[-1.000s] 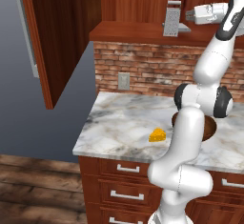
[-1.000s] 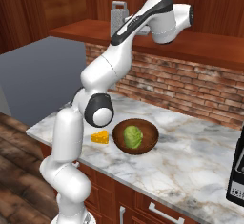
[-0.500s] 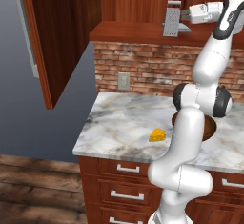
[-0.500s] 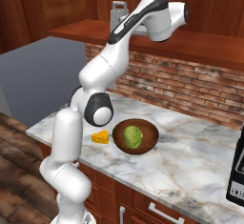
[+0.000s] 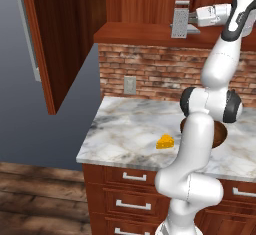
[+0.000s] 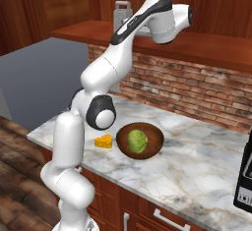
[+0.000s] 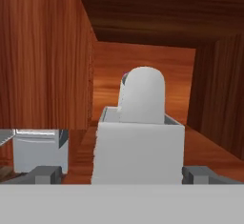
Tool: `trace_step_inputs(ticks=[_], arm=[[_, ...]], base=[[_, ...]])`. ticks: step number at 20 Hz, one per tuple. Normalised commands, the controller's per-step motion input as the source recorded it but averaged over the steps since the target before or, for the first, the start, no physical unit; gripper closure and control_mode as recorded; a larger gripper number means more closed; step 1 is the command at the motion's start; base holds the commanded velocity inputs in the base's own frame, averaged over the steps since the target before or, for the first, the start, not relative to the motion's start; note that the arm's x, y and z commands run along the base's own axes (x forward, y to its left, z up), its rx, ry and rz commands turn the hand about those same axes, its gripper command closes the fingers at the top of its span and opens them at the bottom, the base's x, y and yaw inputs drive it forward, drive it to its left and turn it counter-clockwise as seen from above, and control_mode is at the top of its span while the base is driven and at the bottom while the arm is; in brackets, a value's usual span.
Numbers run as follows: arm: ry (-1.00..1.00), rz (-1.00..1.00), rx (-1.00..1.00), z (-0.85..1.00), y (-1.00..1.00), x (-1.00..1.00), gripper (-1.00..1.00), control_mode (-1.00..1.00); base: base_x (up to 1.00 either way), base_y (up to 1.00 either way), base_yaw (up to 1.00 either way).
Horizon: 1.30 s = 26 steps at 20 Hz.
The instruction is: Pick the cheese from the fridge and the cheese grater from the cabinet and place them next to the salad bowl.
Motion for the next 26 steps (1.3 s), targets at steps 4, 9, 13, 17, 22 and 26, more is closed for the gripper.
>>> trace_step_inputs(ticks=[4,9,13,17,22,26], arm=[[0.00,0.00,0.00,-0.01,0.00,0.13,-1.00,-1.00],[0.00,0.00,0.00,0.00,0.00,0.17,-1.00,-1.00],[0.04,0.00,0.00,0.00,0.00,0.19,-1.00,-1.00],[0.02,0.00,0.00,0.00,0.08,0.09,-1.00,-1.00],[0.00,0.00,0.00,0.00,0.01,0.00,-1.00,-1.00],[0.00,0.00,0.00,0.00,0.06,0.00,1.00,-1.00]], base=[[0.00,0.00,0.00],[0.00,0.00,0.00],[0.00,0.00,0.00],[0.00,0.00,0.00],[0.00,0.00,0.00],[0.00,0.00,0.00]])
